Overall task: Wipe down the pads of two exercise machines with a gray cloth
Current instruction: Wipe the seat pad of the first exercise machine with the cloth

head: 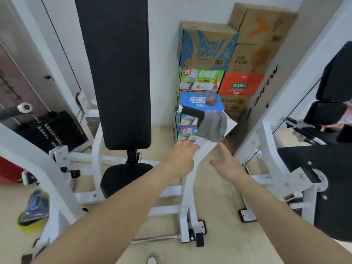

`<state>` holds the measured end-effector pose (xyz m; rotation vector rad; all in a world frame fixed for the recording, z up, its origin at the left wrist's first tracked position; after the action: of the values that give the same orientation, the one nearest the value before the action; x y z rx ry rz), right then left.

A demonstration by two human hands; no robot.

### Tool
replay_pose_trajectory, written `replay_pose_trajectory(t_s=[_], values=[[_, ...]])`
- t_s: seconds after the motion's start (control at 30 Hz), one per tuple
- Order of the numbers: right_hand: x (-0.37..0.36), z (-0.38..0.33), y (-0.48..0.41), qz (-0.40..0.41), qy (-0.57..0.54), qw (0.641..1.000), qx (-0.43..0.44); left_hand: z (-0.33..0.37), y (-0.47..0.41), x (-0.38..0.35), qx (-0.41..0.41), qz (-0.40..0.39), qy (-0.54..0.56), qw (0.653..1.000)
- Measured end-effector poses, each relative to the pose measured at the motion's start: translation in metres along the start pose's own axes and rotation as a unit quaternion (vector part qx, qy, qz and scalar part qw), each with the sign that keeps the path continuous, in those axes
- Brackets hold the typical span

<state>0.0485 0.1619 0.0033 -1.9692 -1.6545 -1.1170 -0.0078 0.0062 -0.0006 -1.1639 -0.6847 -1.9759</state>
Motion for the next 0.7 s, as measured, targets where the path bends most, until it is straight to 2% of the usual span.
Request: replay_pose_trajectory(t_s=[0.07, 0.17, 0.23, 0.4, 0.53, 0.63, 0.7], values=[[-0.004, 0.001, -0.021, 0.024, -0.058, 0.998, -0.017, -0.008, -0.024, -0.006, 0.037, 0.007, 0.056, 0.998], [-0.010, 0.003, -0.051, 0.029, -0.075, 0.996, -0.026, -0.012, -0.059, -0.020, 0.075, 0.004, 0.093, 0.993], [-0.011, 0.005, -0.070, 0.029, -0.036, 0.999, -0.016, -0.015, -0.081, -0.031, 0.100, 0.001, 0.114, 0.988], [-0.017, 0.016, -0.117, 0.014, 0.130, 0.987, 0.089, -0.027, -0.134, -0.063, 0.135, 0.000, 0.128, 0.982], [-0.015, 0.029, -0.149, 0.033, 0.153, 0.981, 0.114, -0.035, -0.169, -0.082, 0.164, -0.008, 0.162, 0.973], [-0.009, 0.035, -0.166, 0.034, 0.204, 0.970, 0.124, -0.027, -0.179, -0.085, 0.170, 0.050, 0.210, 0.961], [-0.004, 0.038, -0.175, 0.049, 0.188, 0.970, 0.144, -0.017, -0.177, -0.079, 0.200, 0.139, 0.297, 0.923]])
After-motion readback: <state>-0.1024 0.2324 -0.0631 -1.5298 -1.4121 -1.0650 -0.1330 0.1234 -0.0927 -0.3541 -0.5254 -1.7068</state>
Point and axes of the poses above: each hand's wrist, its own y-axis away from the middle knuckle, its own x-axis out of the back of the hand, z = x × y, the point moved 1 cm from there along -y, towards the middle knuckle, and after that the axes turned 2 degrees about x, right-handed, at the moved point
